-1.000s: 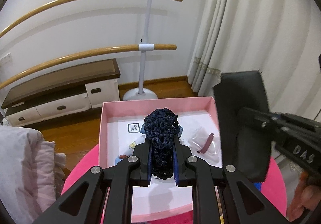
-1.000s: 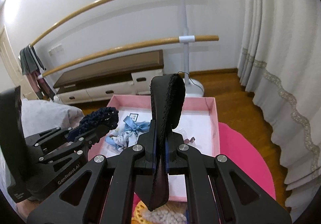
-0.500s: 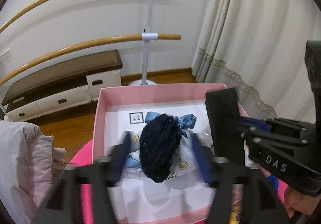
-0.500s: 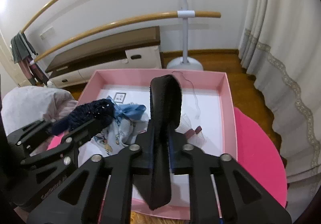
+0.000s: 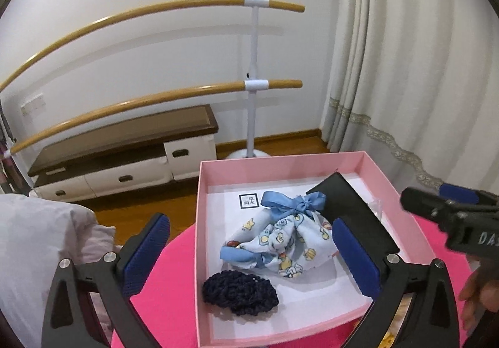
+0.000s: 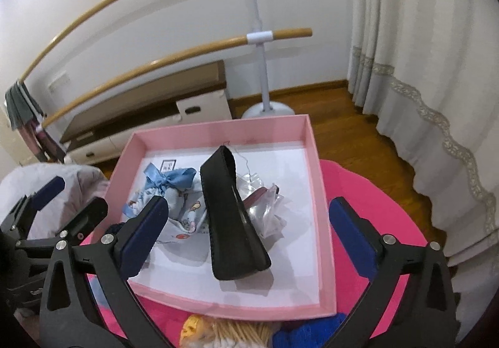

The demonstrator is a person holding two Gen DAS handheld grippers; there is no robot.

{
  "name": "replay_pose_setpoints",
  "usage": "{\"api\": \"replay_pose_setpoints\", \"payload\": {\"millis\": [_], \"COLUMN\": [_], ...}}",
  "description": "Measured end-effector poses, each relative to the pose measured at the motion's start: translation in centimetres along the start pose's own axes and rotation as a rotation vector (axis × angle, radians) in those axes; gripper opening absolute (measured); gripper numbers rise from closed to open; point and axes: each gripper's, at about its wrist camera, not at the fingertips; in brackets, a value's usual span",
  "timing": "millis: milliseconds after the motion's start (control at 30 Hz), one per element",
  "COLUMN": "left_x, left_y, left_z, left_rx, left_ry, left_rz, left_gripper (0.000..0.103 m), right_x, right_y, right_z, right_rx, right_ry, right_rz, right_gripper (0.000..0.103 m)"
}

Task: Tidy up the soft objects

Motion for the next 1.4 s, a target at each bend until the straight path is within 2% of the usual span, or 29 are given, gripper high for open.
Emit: {"api": "replay_pose_setpoints", "payload": {"millis": [267,733,1000,1400], "left_x": [6.4,17.8,23.2,28.3], "left_y": [1.2,4.2,6.3,10.0], "left_z": [0.2,1.8,1.8,1.3], "left_rx": [-0.021,-0.047,-0.033,0.005], "left_ry": [0.003,0.050,0.055,0.049], "left_rz": [0.059,0.143,0.173,0.200], "left_gripper": [0.103,0.103,0.103,0.103], "right_x": [6.9,18.8,22.6,26.3], "right_y": [1.3,7.6,10.4,14.7], "right_z": [-0.1,0.4,-0.5,-0.8], "right_rx": [-0.022,-0.051,-0.047,-0.083], "right_ry": [0.043,0.105,0.120,0.121], "right_rz": [0.122,0.280,0.332,0.365], "right_gripper": [0.103,0.103,0.103,0.103]}}
Point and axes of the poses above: each gripper's, at about its wrist camera, not at the fingertips, and x roughly against the way its jaws point, z to its right, y to its underside, and after that the axes turned 1 degree about z, right-handed
